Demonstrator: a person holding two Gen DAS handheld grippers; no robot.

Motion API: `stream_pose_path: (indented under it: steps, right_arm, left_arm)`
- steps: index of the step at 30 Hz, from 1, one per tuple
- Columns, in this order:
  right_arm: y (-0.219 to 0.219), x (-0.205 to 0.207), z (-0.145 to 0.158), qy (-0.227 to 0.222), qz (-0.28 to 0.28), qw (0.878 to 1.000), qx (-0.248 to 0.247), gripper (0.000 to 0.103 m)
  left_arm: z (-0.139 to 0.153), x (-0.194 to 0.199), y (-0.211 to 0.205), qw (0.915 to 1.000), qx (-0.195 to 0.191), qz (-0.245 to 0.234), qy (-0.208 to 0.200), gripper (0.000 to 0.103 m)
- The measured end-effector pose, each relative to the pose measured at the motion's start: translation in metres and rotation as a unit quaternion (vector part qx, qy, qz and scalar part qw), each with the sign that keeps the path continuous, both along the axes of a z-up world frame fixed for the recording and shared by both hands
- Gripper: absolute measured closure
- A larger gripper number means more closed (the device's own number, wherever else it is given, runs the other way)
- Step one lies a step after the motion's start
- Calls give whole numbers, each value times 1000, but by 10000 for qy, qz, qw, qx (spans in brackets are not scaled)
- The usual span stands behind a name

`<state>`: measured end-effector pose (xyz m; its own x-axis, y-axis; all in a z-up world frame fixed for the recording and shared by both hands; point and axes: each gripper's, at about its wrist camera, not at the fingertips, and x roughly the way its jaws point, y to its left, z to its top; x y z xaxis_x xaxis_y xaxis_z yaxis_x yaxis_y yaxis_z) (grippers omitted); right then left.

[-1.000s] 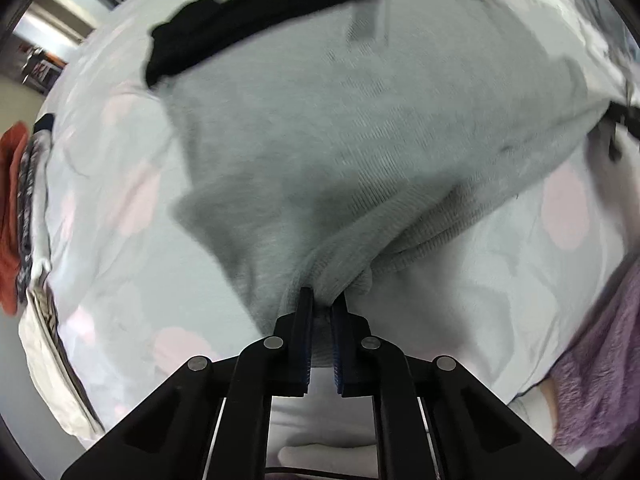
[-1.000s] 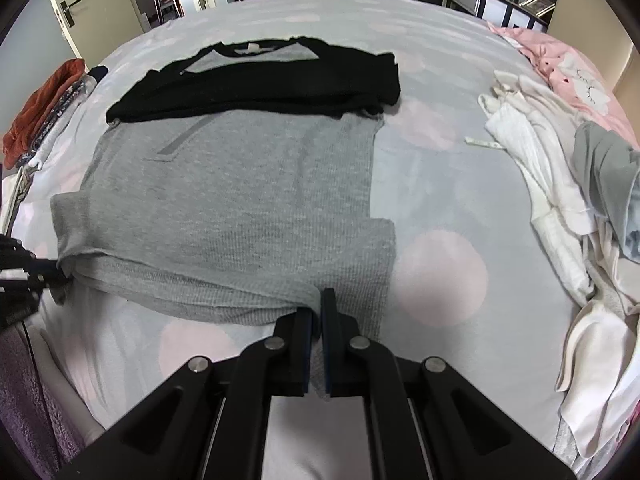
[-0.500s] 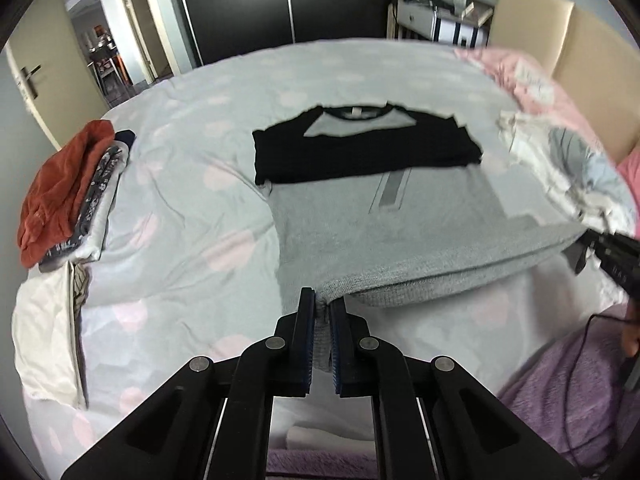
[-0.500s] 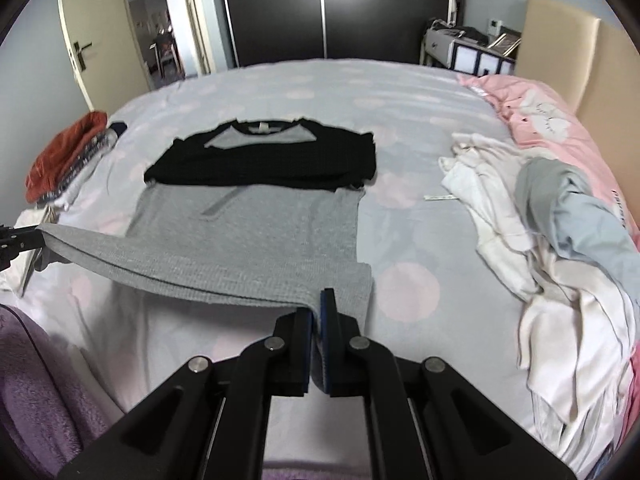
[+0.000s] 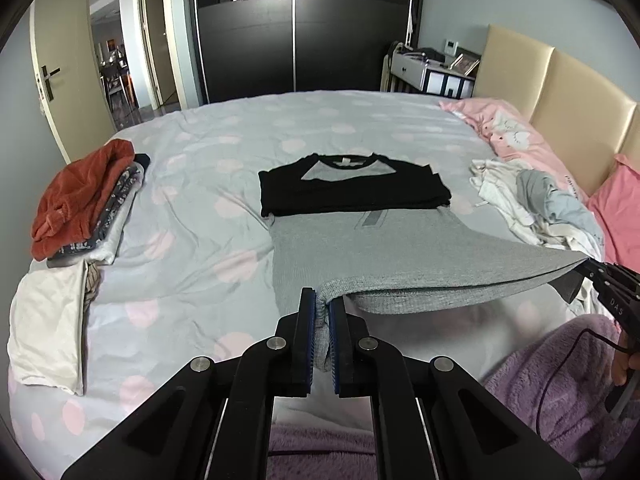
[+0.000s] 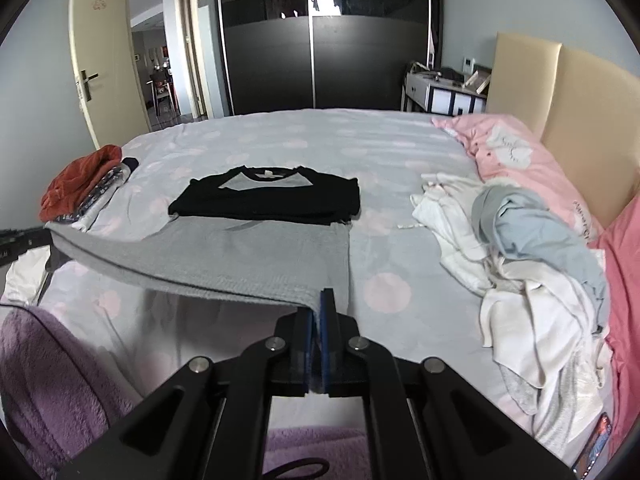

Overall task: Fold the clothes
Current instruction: 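Lift the grey shirt off the bed by its hem with both grippers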

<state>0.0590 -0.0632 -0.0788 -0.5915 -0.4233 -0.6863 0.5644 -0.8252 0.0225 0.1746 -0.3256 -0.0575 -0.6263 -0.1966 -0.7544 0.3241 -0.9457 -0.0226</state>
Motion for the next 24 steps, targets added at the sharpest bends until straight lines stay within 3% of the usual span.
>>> stream_pose_path:
  steps: [9,24]
  right_arm:
    - [12,43,25,356,183,9991,171,100]
    - [45,105,64,462,579,9969,282,100]
  left_arm:
    - [20,35,12,9996,-115,-173,176,97]
    - [58,92,35,9978,-177,-392,508,97]
